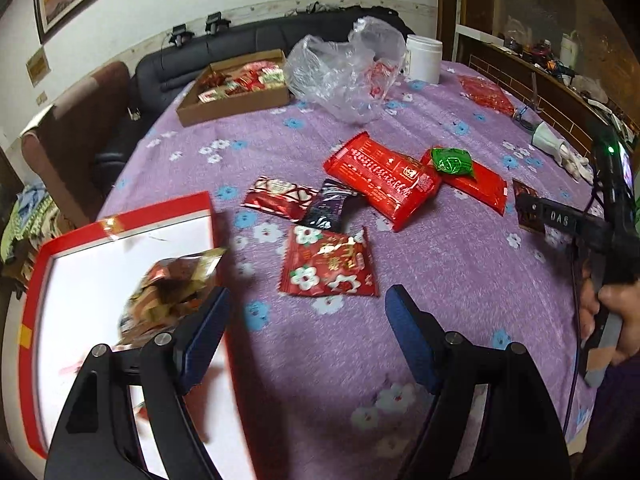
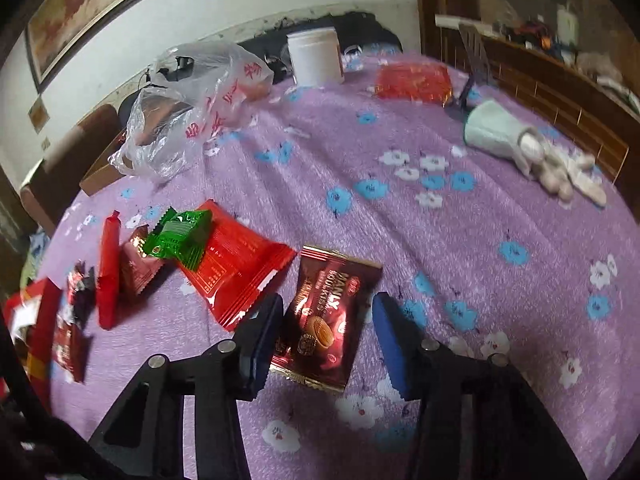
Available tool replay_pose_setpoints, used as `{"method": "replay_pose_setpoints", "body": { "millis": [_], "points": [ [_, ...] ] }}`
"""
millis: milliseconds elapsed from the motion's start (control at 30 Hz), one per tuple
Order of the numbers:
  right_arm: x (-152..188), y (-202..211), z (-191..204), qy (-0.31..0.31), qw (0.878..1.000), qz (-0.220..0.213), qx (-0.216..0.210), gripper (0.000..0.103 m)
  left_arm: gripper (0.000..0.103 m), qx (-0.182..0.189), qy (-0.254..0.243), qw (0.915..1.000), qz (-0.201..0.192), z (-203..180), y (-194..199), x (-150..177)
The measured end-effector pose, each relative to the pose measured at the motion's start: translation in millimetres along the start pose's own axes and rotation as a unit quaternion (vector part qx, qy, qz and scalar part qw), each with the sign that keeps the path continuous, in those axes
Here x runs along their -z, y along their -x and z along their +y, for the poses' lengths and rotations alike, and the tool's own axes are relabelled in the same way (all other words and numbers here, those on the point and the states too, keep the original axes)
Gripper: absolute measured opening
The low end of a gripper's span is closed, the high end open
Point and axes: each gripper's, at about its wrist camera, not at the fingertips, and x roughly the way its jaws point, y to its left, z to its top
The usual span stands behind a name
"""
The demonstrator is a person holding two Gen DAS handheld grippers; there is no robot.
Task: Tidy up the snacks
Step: 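Grasp the brown 'Manly' biscuit packet with the right gripper while the left grasps a red wafer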
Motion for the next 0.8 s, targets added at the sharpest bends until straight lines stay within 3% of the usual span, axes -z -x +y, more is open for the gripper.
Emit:
{"method": "replay_pose_setpoints", "body": {
  "millis": [67,300,467,600,633,667,767,800],
  "points": [
    [1,0,0,0.002,1.000,-0.001,-0.005,0.040,0.079,-0.001,-0.002,1.0000,0.008,-6,-12,-6],
    [-2,1,-10,-0.021,0.999,-0.003,-0.035,0.037,0.079,-0.024,0.011,0.9984,0.049,-14,-52,-20],
    [-3,0,-7,-0.017,0.999,-0.002,-0.040,0.037,0.080,-0.029,0.005,0.9979,0.058,-21,-68,-19],
    [-3,0,-7,-0.017,0.999,-0.002,-0.047,0.037,0.080,-0.010,0.034,0.9980,0.052,-14,-70,-18],
    [-2,0,-8,-0.017,0.999,-0.002,-0.049,0.036,0.077,-0.002,0.040,0.9980,0.048,-12,-69,-16],
    [-2,0,-8,-0.017,0.999,-0.002,-0.049,0.036,0.066,0.004,0.041,0.9982,0.045,-12,-68,-15],
    [-3,0,-9,-0.018,0.998,-0.002,-0.052,0.035,0.064,0.001,0.024,0.9993,0.030,-18,-64,-12],
    [-3,0,-9,-0.019,0.998,-0.003,-0.053,0.035,0.054,0.003,0.024,0.9993,0.028,-19,-64,-11]
  ]
}}
